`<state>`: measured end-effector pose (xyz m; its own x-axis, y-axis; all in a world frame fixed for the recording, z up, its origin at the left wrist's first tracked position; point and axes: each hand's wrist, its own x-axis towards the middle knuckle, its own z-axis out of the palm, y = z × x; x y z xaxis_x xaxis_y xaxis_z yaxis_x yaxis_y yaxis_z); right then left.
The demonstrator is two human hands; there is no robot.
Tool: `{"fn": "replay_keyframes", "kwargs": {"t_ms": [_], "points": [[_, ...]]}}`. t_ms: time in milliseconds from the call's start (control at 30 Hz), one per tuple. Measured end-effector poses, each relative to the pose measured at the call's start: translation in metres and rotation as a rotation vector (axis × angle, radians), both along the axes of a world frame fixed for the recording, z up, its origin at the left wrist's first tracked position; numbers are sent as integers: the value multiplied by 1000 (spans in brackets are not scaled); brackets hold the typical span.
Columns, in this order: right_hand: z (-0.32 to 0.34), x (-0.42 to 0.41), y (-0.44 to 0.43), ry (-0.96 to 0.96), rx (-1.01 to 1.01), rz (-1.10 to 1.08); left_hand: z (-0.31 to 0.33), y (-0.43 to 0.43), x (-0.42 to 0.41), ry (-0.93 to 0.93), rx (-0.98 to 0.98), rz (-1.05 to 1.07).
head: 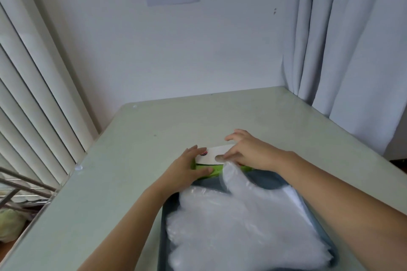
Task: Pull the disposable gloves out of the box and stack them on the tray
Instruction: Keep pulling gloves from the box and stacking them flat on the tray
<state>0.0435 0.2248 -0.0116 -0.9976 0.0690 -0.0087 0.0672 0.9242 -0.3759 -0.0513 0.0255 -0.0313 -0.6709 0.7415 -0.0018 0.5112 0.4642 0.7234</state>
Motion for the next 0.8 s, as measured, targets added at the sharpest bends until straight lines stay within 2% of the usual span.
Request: {"fn": "replay_keyframes", "kwargs": {"t_ms": [167,333,400,500,700,800], "points": [[-10,-11,3,19,17,60,-8,-1,-11,-63,31,-3],[-22,-17,5,174,-13,33,-15,-1,-16,-57,43,-25],[-28,-15,8,233,-103,-33,-15,-1,-16,-46,52,-34],[-31,-13,10,292,-355,-145,-16,-1,-17,-53,58,-33],[-28,-15,15,333,-518,-245,-17,-1,-18,-55,58,-46],[-27,-13,18,368,-719,-299,-16,-1,-18,-63,43,-42]]}}
